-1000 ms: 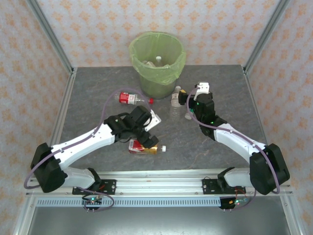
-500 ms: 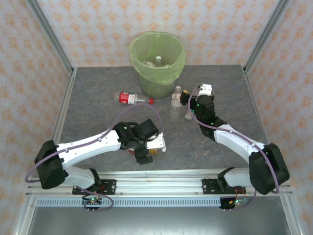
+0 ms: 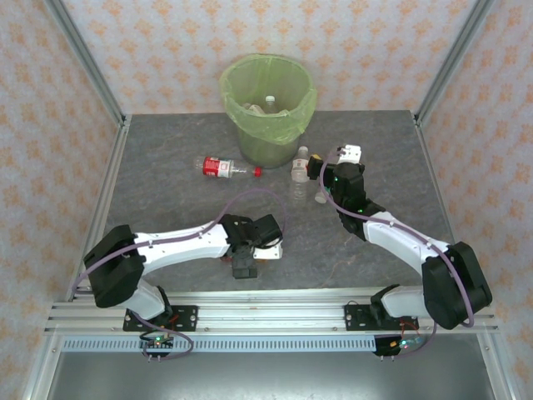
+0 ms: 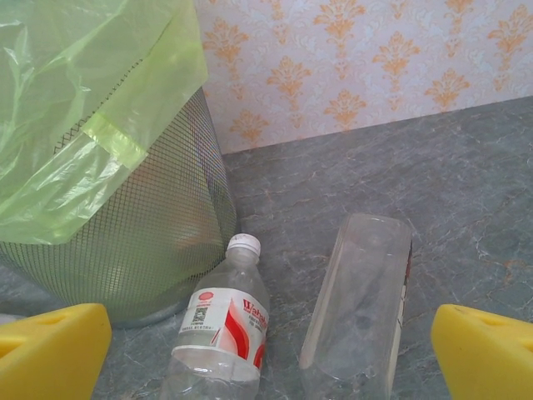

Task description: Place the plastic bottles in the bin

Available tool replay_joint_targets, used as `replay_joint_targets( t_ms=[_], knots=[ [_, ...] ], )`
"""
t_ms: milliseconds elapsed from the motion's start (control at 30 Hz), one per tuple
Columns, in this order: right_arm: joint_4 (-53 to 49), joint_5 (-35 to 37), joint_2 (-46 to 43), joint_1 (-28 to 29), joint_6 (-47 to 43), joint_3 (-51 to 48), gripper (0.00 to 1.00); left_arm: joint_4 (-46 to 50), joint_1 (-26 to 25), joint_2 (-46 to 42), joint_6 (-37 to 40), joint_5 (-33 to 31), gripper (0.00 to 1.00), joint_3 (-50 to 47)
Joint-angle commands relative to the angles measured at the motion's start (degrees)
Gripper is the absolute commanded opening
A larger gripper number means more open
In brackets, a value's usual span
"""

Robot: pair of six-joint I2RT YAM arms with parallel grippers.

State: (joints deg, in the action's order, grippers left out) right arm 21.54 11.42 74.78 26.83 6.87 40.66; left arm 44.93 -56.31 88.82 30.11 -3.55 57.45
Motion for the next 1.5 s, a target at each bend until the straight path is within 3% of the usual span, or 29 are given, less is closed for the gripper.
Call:
replay_joint_targets(
  t_ms=[0, 267, 633, 967, 1233, 1467],
  knots=[
    [1.3, 1.43, 0.52, -0.42, 0.98, -0.84, 0.99, -2.57, 1.03, 1.23, 0.92, -1.25, 1.0, -0.55],
    [0.82, 1.76, 0.67, -0.46, 1.36, -0.92, 0.99, -3.27, 3.7, 4.76, 2.47, 4.23, 0.99, 0.68],
    [0.7, 1.49, 1.86, -0.38, 1.98, -0.15, 0.99, -11.1, 4.41, 6.37, 2.57, 0.24, 0.88, -2.87],
    [0.43, 1.37, 2.47, -0.39, 2.26, 0.2, 0.99, -12.69, 5.82, 5.67, 0.5, 1.63, 0.72, -2.36],
    [0.34, 1.43, 2.22, -0.38, 2.2, 0.18, 0.99, -12.5, 6.58, 4.82, -0.44, 1.41, 0.66, -1.39],
    [0.16, 1.4, 2.23, -0.42, 2.31, 0.11, 0.99, -13.35, 7.08, 4.09, -1.99, 1.63, 0.67, -0.45]
  ],
)
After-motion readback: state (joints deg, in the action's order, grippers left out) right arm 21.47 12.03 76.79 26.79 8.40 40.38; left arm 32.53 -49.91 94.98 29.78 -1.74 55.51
